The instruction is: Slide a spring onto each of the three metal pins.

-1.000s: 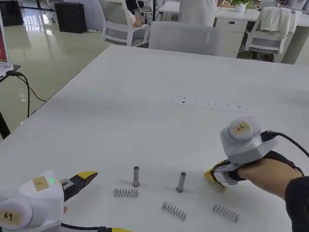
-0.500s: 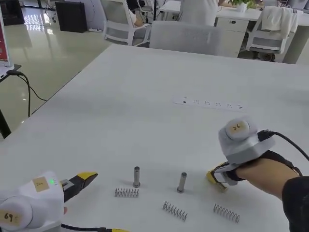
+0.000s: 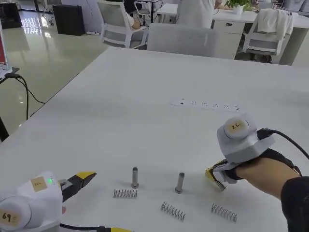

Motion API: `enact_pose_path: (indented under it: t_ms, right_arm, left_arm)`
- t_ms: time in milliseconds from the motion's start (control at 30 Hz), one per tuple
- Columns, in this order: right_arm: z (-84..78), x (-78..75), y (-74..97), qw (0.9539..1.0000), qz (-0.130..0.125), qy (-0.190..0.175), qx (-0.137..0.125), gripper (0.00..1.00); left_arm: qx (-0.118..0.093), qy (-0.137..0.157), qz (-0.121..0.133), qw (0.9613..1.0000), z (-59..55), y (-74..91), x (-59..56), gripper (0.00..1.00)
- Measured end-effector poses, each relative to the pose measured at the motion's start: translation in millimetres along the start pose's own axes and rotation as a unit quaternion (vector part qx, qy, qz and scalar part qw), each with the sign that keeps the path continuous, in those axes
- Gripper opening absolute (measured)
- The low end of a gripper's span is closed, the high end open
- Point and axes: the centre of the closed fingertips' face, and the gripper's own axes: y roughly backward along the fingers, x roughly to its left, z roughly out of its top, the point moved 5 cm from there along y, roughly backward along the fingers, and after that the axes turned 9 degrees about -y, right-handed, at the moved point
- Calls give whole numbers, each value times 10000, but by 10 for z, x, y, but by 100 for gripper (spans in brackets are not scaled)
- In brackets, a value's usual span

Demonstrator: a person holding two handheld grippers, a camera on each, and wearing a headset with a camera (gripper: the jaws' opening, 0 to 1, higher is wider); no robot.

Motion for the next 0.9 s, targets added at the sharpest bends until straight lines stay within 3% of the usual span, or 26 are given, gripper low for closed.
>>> enact_pose_path:
  t_ms: [467, 900]
  right_arm:
    - [-52, 32, 256, 9994, 30, -115, -316, 5]
    - [-134, 91, 342, 9980, 178, -328, -501, 5]
  left_arm:
    - [-47, -87, -39, 9999, 57, -11, -25, 98]
    - [-59, -128, -25, 9999, 86, -3, -34, 98]
